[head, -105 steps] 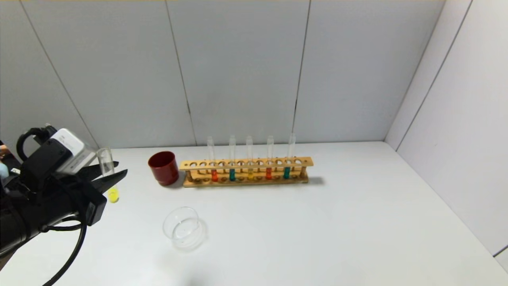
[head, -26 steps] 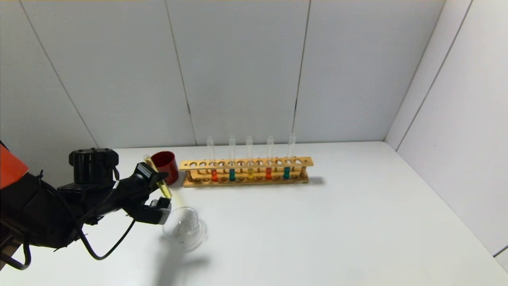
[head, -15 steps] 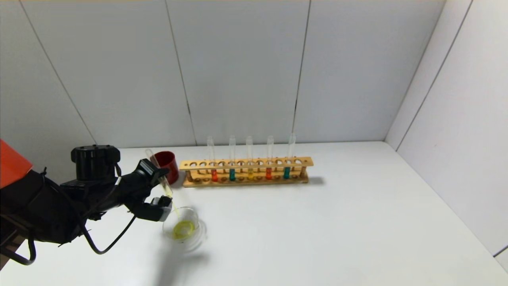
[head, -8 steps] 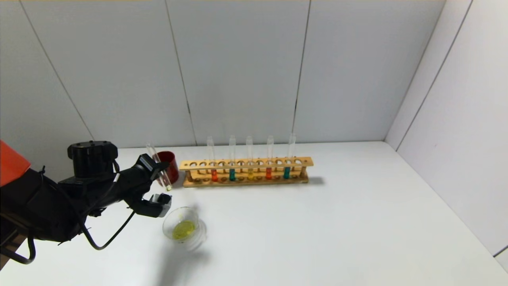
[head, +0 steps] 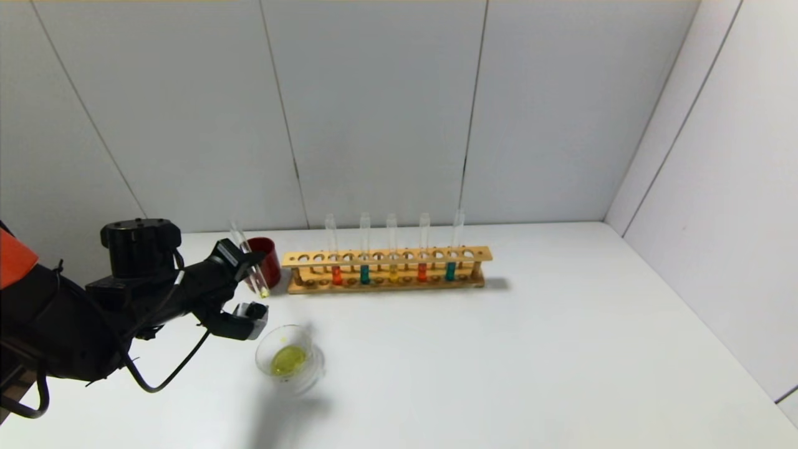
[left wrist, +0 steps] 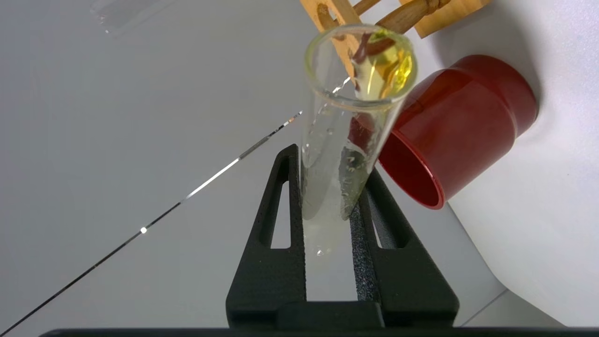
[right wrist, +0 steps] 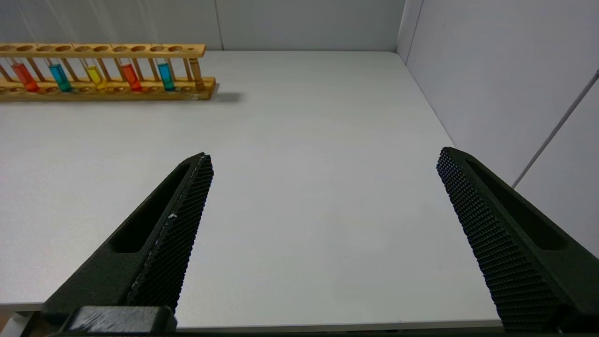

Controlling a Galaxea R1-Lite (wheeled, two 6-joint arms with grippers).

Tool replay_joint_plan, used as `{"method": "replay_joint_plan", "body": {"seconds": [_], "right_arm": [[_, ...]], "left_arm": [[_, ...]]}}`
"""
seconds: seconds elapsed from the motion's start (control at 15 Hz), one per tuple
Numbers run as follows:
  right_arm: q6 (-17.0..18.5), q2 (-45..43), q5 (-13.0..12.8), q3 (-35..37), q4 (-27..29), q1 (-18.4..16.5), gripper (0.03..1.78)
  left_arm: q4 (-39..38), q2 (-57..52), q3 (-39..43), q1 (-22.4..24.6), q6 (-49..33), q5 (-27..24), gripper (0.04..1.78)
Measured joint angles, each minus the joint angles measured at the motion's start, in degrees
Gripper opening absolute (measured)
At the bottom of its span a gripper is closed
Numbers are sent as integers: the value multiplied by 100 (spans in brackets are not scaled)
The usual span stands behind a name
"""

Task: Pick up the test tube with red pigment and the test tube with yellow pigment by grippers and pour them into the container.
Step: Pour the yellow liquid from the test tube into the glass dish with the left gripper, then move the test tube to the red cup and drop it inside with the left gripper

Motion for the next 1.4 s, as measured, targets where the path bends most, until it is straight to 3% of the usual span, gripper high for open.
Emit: {"method": "replay_joint_plan", "body": {"seconds": [0.33,0.47,0.67,0.93,1.2,1.4], "right_arm": [[-2,0,2,0,0,0,175],[-2,0,2,0,0,0,175],[-2,0,0,0,0,-5,175],[0,0,2,0,0,0,175],[-2,0,0,0,-2,-2,175],[-2,0,2,0,-2,-2,175]], "left_arm": [[-13,-250,7,5,-466,138,33],[16,-397,-89,-2,-1221,680,33],[355,-606,-562,-41,-2762,1920,33],[1814,-746,-1510,-63,-5279,2653,33],[3880,-1047,-2514,-133,-7434,2480,33],[4907,-1163,-3145,-249,-9173,1727,33]]}}
